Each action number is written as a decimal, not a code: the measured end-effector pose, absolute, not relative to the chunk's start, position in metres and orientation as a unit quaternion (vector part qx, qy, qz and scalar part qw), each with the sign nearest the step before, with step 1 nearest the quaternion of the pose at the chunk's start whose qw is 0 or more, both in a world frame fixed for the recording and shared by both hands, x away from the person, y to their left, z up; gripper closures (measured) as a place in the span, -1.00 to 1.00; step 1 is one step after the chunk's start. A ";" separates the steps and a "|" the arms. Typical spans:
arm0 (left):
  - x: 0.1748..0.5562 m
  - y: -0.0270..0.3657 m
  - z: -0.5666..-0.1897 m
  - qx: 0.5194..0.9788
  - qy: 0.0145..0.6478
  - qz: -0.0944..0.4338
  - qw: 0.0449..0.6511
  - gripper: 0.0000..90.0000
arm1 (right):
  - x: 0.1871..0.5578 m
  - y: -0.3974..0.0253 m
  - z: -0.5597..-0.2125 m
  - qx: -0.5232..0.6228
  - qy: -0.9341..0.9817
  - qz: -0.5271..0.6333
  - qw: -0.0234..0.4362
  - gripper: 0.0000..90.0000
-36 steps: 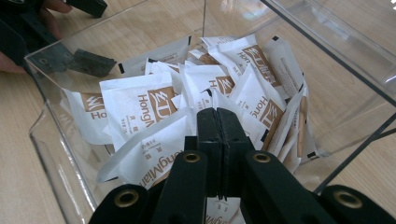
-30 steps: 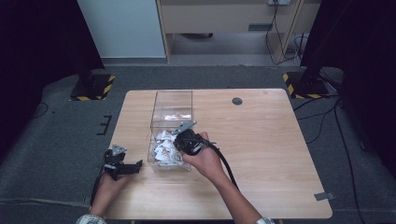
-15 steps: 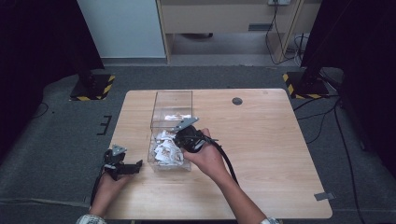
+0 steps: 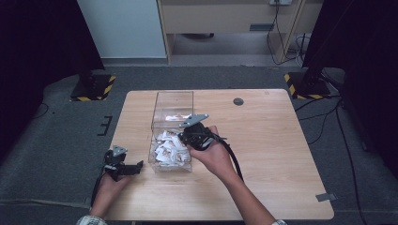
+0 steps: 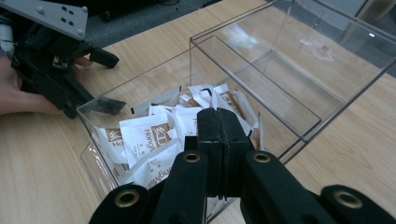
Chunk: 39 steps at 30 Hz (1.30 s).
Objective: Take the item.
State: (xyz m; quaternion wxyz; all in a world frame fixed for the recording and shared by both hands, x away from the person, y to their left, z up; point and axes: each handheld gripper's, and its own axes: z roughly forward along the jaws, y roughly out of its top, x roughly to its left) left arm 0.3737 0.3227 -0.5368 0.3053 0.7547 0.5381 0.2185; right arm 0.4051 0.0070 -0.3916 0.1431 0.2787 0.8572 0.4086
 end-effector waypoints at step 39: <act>0.374 0.323 -0.537 0.756 0.536 0.217 0.306 -1.00 | 0.416 -0.077 -0.398 0.332 0.843 0.379 0.190 1.00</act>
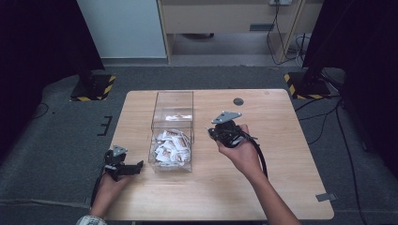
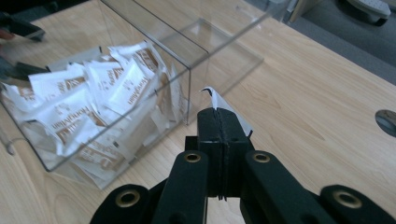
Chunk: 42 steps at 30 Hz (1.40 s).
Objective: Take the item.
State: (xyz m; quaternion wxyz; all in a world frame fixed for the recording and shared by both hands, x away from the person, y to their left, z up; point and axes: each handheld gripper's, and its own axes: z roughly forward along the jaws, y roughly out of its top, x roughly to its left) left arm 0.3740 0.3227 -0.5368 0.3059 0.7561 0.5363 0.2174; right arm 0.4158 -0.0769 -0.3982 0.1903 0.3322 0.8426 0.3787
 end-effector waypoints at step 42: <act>0.374 0.323 -0.537 0.755 0.537 0.218 0.306 -1.00 | 0.454 -0.148 -0.417 0.407 0.804 0.378 0.213 1.00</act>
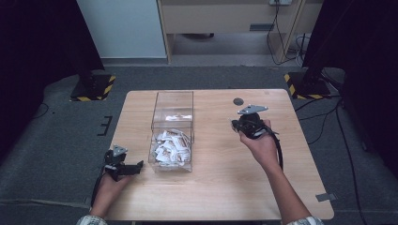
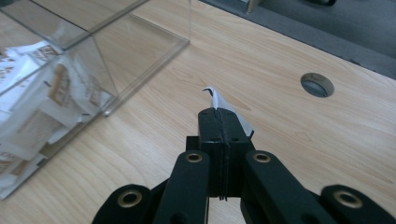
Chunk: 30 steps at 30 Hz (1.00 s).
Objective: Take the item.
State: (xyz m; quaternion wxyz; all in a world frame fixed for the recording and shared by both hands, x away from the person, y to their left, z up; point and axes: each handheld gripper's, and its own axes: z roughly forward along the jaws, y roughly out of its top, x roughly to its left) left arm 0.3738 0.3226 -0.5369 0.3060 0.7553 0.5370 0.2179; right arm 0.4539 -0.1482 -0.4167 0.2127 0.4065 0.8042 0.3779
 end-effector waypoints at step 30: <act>0.373 0.323 -0.537 0.754 0.539 0.219 0.306 -1.00 | 0.479 -0.181 -0.481 0.471 0.788 0.350 0.186 1.00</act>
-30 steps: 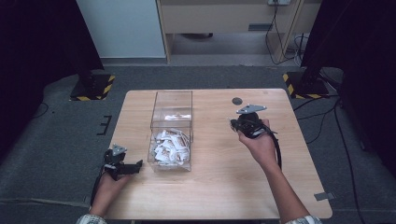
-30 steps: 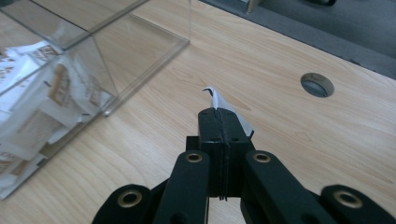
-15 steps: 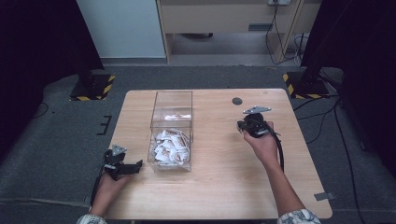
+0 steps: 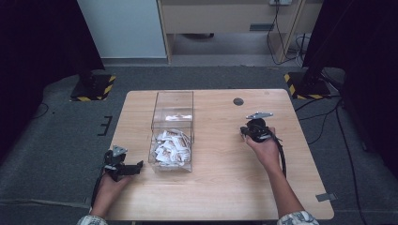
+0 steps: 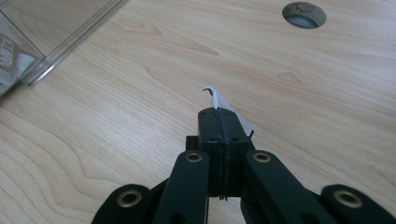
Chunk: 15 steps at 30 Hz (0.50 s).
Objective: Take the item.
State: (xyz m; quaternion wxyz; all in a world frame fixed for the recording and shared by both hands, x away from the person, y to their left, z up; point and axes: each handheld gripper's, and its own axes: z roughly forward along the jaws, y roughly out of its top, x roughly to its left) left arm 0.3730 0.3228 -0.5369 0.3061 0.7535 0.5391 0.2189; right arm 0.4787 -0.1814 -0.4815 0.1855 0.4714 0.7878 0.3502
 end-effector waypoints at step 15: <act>0.373 0.323 -0.537 0.753 0.539 0.219 0.306 -1.00 | 0.477 -0.173 -0.492 0.462 0.799 0.341 0.180 0.98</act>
